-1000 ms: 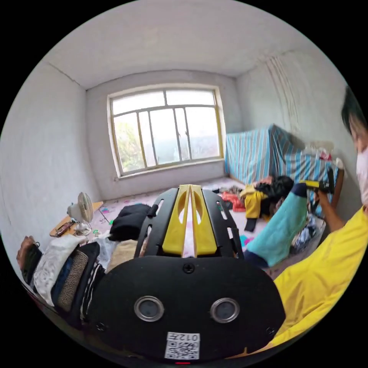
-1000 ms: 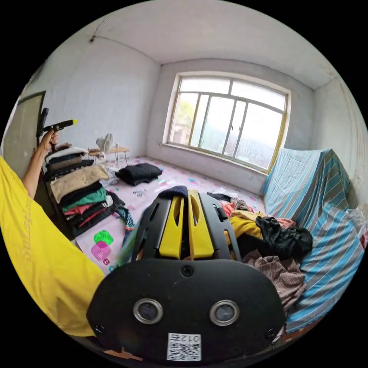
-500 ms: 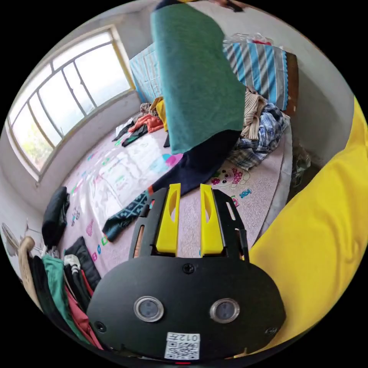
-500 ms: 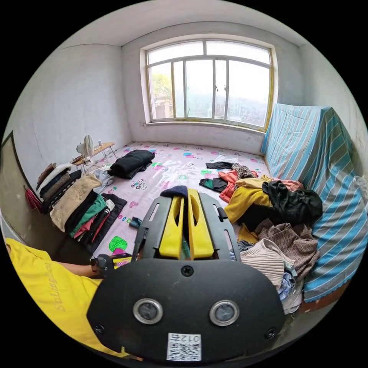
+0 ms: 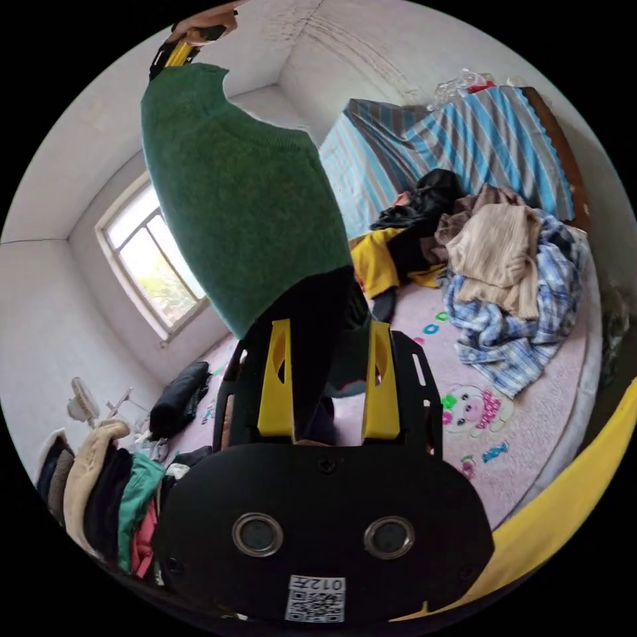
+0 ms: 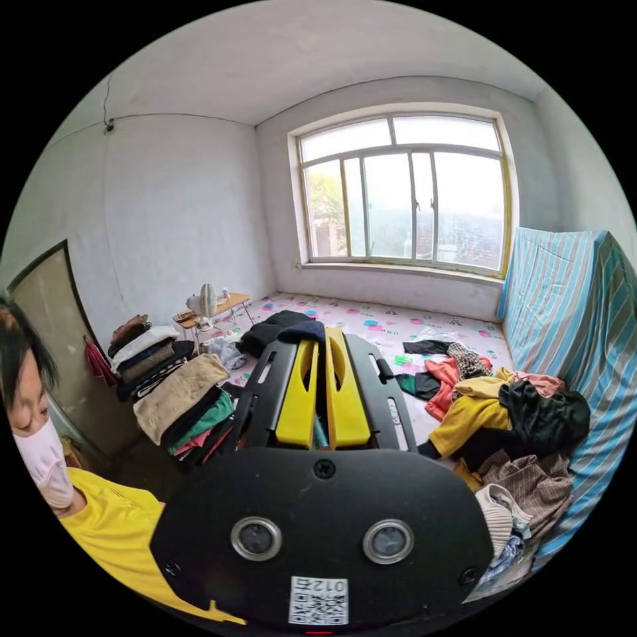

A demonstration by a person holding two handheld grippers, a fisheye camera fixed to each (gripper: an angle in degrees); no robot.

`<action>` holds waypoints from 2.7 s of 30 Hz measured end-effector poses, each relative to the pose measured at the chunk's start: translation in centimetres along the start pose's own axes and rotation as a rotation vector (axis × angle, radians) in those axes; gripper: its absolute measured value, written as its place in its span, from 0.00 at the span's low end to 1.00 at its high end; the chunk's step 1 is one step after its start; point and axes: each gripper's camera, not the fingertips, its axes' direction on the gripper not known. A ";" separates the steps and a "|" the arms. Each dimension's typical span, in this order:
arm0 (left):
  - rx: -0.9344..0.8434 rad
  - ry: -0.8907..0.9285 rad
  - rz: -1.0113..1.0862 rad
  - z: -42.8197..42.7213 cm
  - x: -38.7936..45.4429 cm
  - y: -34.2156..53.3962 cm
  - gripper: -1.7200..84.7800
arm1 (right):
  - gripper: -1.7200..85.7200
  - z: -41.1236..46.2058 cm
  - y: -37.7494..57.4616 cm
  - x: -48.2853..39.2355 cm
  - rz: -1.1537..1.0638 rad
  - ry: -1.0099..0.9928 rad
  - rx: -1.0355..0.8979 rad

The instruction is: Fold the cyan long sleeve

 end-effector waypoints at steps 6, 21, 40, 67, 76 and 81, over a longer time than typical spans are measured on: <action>-0.031 -0.072 -0.168 -0.5 -8.4 0.7 0.05 | 0.04 0.1 -0.3 0.1 -0.046 -0.019 -0.014; 0.139 0.061 -0.547 -11.3 -39.7 0.4 0.02 | 0.04 -6.5 8.3 10.0 -0.031 0.128 0.045; -0.256 0.456 -0.128 8.6 -43.7 -19.2 0.02 | 0.04 0.3 9.9 26.3 0.151 0.076 -0.202; -1.037 0.637 0.143 38.9 -6.3 -1.2 0.02 | 0.03 31.7 41.2 26.3 0.091 0.044 -0.992; -1.098 0.500 0.396 36.2 -1.5 -2.5 0.02 | 0.02 30.6 44.3 28.0 0.170 -0.134 -1.171; -1.137 0.482 0.506 32.9 1.4 -3.5 0.02 | 0.02 27.6 45.2 25.1 -0.073 -0.091 -1.174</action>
